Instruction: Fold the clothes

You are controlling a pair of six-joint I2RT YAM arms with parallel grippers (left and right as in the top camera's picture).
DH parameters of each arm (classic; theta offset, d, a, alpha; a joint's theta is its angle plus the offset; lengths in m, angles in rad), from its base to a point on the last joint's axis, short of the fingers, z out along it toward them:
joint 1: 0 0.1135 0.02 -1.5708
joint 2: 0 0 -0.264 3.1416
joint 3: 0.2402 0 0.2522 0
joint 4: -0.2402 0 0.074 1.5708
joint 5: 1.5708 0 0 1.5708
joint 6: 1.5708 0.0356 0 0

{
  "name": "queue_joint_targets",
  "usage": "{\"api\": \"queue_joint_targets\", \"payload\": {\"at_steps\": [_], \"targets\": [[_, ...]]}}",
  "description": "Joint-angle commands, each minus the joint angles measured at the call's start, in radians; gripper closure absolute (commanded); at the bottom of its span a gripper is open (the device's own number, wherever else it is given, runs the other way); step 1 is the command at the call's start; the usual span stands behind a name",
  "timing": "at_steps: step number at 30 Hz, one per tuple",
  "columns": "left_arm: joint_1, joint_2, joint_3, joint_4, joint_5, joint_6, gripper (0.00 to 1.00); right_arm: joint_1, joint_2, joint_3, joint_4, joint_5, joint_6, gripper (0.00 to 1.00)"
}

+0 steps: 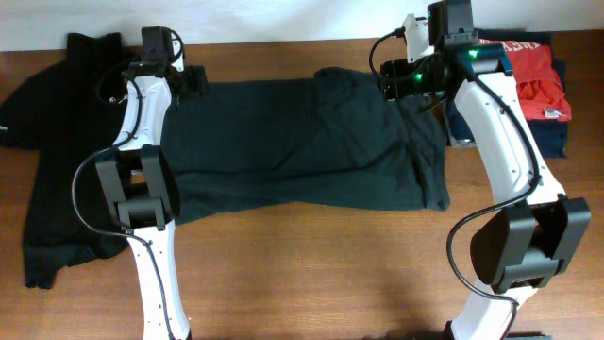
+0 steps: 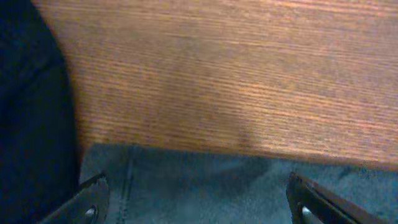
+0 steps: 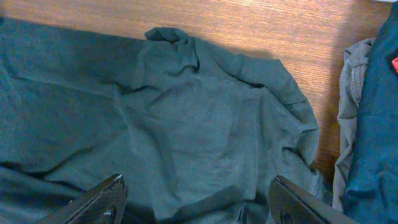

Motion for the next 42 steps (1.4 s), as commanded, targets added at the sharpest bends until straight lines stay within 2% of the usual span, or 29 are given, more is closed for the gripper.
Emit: {"api": "queue_joint_targets", "payload": {"at_steps": [1, 10, 15, 19, 22, 24, 28, 32, 35, 39, 42], "targets": [[-0.012, 0.027, 0.005, 0.022, -0.020, -0.013, 0.10, 0.005, -0.006, 0.015, -0.011, 0.005, 0.008, 0.23], [-0.050, 0.068, 0.005, 0.049, -0.069, -0.012, 0.11, 0.005, -0.006, 0.015, -0.024, 0.005, 0.008, 0.23], [-0.054, 0.084, 0.005, 0.016, -0.097, -0.009, 0.36, 0.005, -0.006, 0.015, -0.025, 0.006, 0.008, 0.23], [-0.052, 0.083, 0.014, -0.040, -0.140, -0.009, 0.72, 0.005, -0.006, 0.015, -0.023, 0.006, 0.004, 0.23], [-0.050, 0.083, 0.059, -0.106, -0.140, -0.009, 0.90, 0.005, -0.006, 0.015, 0.002, 0.005, 0.004, 0.23], [-0.050, 0.083, 0.120, -0.179, -0.140, -0.009, 0.98, 0.005, -0.006, 0.015, 0.029, 0.005, 0.000, 0.23], [-0.063, 0.083, 0.347, -0.442, -0.136, -0.009, 0.99, 0.005, 0.005, 0.015, 0.132, 0.005, 0.001, 0.23], [-0.077, 0.083, 0.486, -0.623, -0.127, -0.009, 1.00, 0.005, 0.041, 0.015, 0.199, 0.005, 0.001, 0.23], [-0.097, 0.083, 0.613, -0.828, -0.082, -0.009, 1.00, 0.006, 0.096, 0.015, 0.265, 0.005, 0.003, 0.23], [-0.125, 0.083, 0.664, -0.982, -0.060, -0.009, 0.99, 0.005, 0.154, 0.015, 0.327, 0.006, 0.050, 0.23], [-0.154, 0.083, 0.660, -0.982, 0.035, 0.018, 0.99, 0.005, 0.204, 0.015, 0.377, 0.013, 0.089, 0.23]]}}
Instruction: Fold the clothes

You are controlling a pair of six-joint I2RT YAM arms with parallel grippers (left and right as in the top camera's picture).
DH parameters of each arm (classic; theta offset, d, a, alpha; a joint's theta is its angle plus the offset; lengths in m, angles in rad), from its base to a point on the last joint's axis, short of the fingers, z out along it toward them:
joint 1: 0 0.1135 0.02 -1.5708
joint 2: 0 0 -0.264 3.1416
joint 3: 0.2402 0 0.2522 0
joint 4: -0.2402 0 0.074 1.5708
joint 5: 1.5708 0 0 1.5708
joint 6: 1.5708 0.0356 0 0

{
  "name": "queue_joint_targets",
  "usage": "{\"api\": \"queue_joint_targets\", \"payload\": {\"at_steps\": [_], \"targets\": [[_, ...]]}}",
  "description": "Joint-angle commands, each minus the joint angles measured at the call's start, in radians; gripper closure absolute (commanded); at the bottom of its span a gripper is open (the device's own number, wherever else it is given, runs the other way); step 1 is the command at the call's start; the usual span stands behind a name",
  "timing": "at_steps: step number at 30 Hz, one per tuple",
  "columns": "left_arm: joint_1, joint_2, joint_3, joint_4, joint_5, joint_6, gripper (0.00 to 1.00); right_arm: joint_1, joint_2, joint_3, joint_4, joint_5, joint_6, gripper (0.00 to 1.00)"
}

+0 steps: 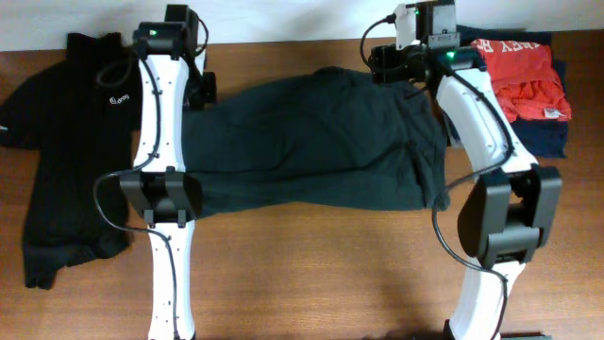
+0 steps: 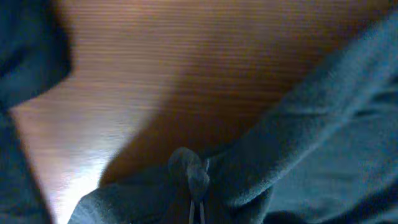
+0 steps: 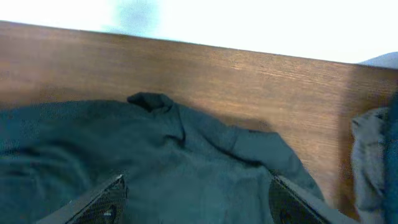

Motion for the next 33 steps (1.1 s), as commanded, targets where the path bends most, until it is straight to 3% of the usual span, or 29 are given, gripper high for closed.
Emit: {"api": "queue_joint_targets", "payload": {"at_steps": [1, 13, 21, 23, 33], "targets": [[-0.030, -0.004, 0.017, -0.004, 0.095, 0.023, 0.99, 0.005, 0.040, 0.014, 0.029, 0.013, 0.050, 0.23], [-0.044, -0.150, -0.005, -0.004, 0.097, 0.023, 0.99, -0.024, 0.064, 0.014, 0.043, 0.008, 0.080, 0.23], [-0.043, -0.283, -0.277, -0.004, 0.025, 0.023, 1.00, -0.029, 0.064, 0.014, 0.042, -0.011, 0.080, 0.24], [-0.043, -0.294, -0.345, -0.004, 0.014, 0.023, 0.99, -0.029, 0.064, 0.014, 0.042, -0.026, 0.092, 0.28], [-0.043, -0.294, -0.409, -0.004, 0.010, 0.023, 0.99, -0.029, 0.103, 0.014, 0.137, -0.007, 0.094, 0.32]]}}
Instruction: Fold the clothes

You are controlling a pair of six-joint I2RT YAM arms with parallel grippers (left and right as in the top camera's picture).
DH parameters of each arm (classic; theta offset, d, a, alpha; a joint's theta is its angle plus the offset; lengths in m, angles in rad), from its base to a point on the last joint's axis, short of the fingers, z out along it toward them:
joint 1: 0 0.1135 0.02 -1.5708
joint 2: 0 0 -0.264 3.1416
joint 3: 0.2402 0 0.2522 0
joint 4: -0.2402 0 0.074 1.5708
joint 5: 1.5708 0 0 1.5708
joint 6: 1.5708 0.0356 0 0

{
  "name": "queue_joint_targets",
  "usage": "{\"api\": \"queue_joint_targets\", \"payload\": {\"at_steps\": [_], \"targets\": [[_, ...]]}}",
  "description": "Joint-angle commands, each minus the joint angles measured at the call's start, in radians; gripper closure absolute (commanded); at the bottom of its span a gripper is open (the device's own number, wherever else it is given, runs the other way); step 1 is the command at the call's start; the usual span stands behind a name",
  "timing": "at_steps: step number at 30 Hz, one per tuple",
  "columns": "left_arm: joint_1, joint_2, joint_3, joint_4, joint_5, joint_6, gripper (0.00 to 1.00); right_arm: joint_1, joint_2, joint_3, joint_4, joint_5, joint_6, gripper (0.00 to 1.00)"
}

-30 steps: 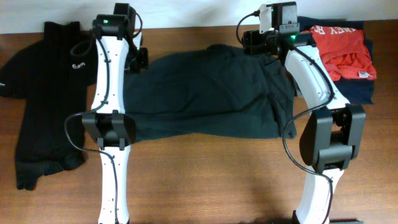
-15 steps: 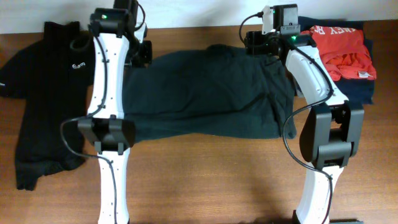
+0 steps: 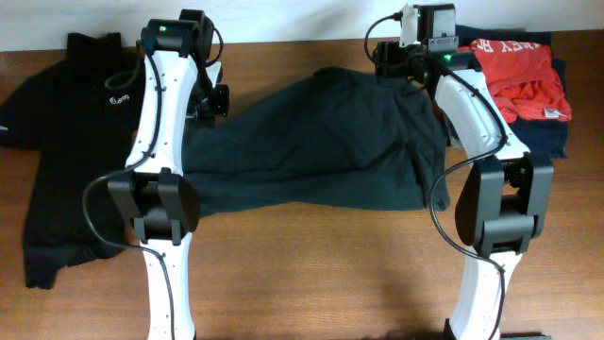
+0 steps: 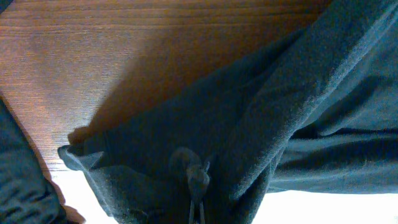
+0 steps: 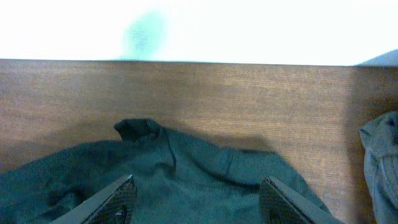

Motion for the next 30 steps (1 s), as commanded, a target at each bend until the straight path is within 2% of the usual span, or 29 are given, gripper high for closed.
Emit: {"api": "queue_joint_targets", "payload": {"at_steps": [1, 14, 25, 27, 30], "targets": [[0.004, -0.019, -0.005, -0.002, -0.013, 0.015, 1.00, -0.002, 0.061, 0.014, 0.023, 0.013, 0.009, 0.32], [-0.007, -0.019, -0.005, -0.002, -0.014, 0.015, 1.00, -0.007, 0.216, 0.014, 0.196, 0.123, 0.018, 0.27], [-0.022, -0.019, -0.005, -0.002, -0.057, 0.014, 0.99, -0.048, 0.297, 0.014, 0.248, 0.126, 0.071, 0.27], [-0.022, -0.019, -0.005, -0.002, -0.060, 0.014, 0.99, -0.050, 0.297, 0.014, 0.262, 0.126, 0.069, 0.30], [-0.022, -0.019, -0.005, -0.001, -0.060, 0.015, 1.00, -0.050, 0.297, 0.014, 0.277, 0.125, 0.070, 0.40]]}}
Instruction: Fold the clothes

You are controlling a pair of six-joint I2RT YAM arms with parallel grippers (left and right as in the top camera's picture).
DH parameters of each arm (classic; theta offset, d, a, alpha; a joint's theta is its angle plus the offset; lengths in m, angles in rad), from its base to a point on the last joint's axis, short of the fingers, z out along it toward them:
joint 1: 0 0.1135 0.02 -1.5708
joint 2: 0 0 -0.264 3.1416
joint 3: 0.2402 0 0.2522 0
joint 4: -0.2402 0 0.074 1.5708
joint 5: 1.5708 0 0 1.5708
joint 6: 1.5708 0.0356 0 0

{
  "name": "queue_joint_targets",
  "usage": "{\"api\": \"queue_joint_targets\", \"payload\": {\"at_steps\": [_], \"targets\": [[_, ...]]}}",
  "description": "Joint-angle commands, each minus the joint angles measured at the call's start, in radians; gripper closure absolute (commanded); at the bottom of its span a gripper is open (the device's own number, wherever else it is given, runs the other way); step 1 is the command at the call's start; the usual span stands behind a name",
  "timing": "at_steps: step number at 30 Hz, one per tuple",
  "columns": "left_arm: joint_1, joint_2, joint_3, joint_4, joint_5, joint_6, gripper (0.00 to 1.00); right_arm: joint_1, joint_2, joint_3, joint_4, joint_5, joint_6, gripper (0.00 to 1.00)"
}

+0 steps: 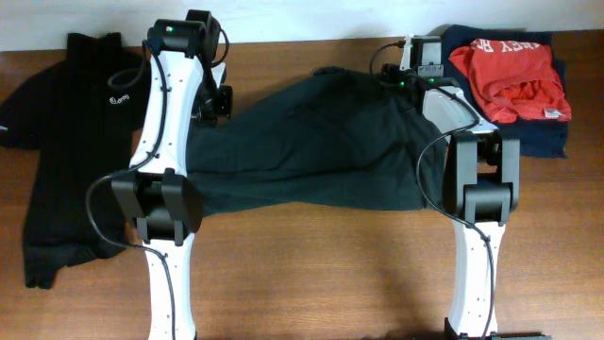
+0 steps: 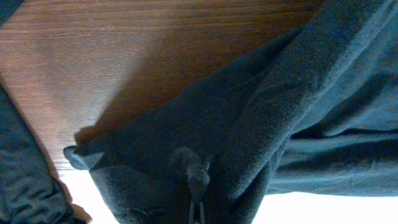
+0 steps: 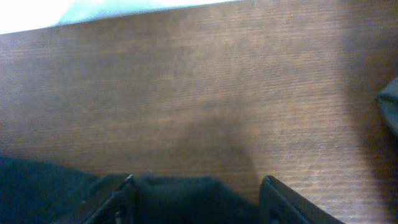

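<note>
A dark green shirt (image 1: 311, 142) lies spread across the middle of the wooden table (image 1: 311, 274). My left gripper (image 1: 215, 100) is shut on its far left corner. The left wrist view shows that corner bunched above the shut fingertips (image 2: 196, 210), with the cloth (image 2: 298, 93) hanging off the table. My right gripper (image 1: 401, 79) stands open at the shirt's far right edge. In the right wrist view, dark cloth (image 3: 193, 200) lies between its spread fingers (image 3: 127, 190).
A black shirt (image 1: 57, 142) lies flat at the left end of the table. A red shirt (image 1: 514, 61) sits on a folded navy garment (image 1: 543, 137) at the far right, close to my right arm. The table's back edge runs just behind both grippers.
My right gripper, still open, now sits low at the shirt's far right edge, with cloth between its fingers. The left gripper keeps hold of the left corner and has barely moved.
Both grippers stood open over the shirt's far edge, one near each end. Then the left was shut on the far left corner and held it raised, while the right hung open near the back edge. Now the right is down at the far right edge.
</note>
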Motion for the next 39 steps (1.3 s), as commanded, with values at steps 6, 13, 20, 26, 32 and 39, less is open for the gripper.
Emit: {"api": "queue_joint_targets", "payload": {"at_steps": [6, 13, 20, 26, 32, 39], "targets": [[-0.001, -0.019, -0.004, -0.001, -0.031, 0.015, 1.00, 0.000, 0.005, 0.013, 0.017, -0.009, 0.010, 0.62], [-0.001, -0.019, -0.004, -0.001, -0.031, 0.015, 0.99, 0.001, 0.037, 0.013, 0.018, -0.016, 0.012, 0.63], [-0.001, -0.019, -0.004, 0.011, -0.031, 0.015, 0.99, 0.002, 0.035, 0.097, -0.055, -0.043, 0.020, 0.96], [0.055, -0.021, 0.010, 0.082, -0.030, 0.015, 0.99, -0.010, 0.035, 0.545, -0.484, -0.066, 0.003, 0.96], [0.158, -0.023, 0.064, 0.074, -0.002, 0.016, 1.00, -0.051, 0.035, 0.983, -1.049, -0.074, -0.004, 0.96], [0.205, -0.026, 0.076, 0.013, 0.031, 0.029, 0.99, -0.084, 0.037, 1.066, -1.485, -0.097, -0.010, 0.96]]}}
